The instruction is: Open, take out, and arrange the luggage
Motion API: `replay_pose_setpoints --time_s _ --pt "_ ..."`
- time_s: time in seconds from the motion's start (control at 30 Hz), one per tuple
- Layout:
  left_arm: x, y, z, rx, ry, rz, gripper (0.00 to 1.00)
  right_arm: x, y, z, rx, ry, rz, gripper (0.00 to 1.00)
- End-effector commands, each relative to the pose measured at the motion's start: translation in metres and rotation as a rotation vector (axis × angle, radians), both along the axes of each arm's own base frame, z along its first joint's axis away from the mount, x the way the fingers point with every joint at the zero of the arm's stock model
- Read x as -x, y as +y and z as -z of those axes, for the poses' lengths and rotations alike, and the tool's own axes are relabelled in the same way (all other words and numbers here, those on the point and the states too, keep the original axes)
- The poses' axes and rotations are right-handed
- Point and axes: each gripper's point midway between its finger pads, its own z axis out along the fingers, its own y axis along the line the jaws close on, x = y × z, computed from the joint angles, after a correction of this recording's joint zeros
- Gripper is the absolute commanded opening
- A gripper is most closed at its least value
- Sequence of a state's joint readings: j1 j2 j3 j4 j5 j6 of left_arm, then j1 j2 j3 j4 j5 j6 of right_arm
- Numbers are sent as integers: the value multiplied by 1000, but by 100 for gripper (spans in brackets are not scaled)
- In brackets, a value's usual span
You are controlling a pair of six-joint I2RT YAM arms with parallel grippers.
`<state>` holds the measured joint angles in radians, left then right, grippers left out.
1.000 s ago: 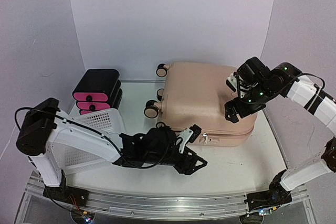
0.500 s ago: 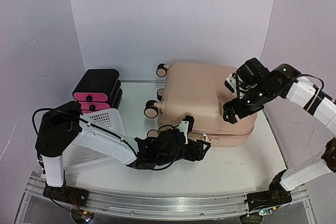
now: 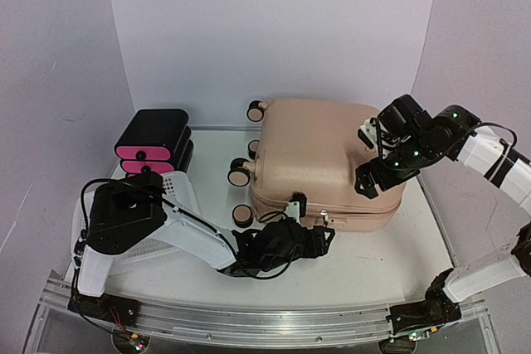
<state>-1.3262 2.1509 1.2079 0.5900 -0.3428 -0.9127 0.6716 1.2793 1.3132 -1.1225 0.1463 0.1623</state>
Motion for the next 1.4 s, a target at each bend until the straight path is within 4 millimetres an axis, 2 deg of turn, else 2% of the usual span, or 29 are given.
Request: replay_pose_setpoints --time_s 0.0,0.2,0.33,0.57,0.7,0.93,1.37 --pt "-14 -19 -45 161 -35 -31 63 -4 1 -8 -34 -45 5 98" --pt "-21 -22 -48 186 -37 -63 56 -4 2 -10 -46 -50 4 98" --pt "-27 -17 -50 202 -38 -97 50 -4 0 -15 -47 -67 4 98" --pt "-31 -14 -63 234 -59 -109 39 -4 0 -16 -47 -72 2 98" --pt "-33 -11 -69 241 -78 -116 35 -4 0 -17 -47 -73 0 98" --pt "-41 -6 -65 243 -66 -153 35 -3 -1 -16 -48 -73 0 98" --pt "-49 -5 -67 222 -104 -172 25 -2 -1 -15 -47 -70 -1 98"
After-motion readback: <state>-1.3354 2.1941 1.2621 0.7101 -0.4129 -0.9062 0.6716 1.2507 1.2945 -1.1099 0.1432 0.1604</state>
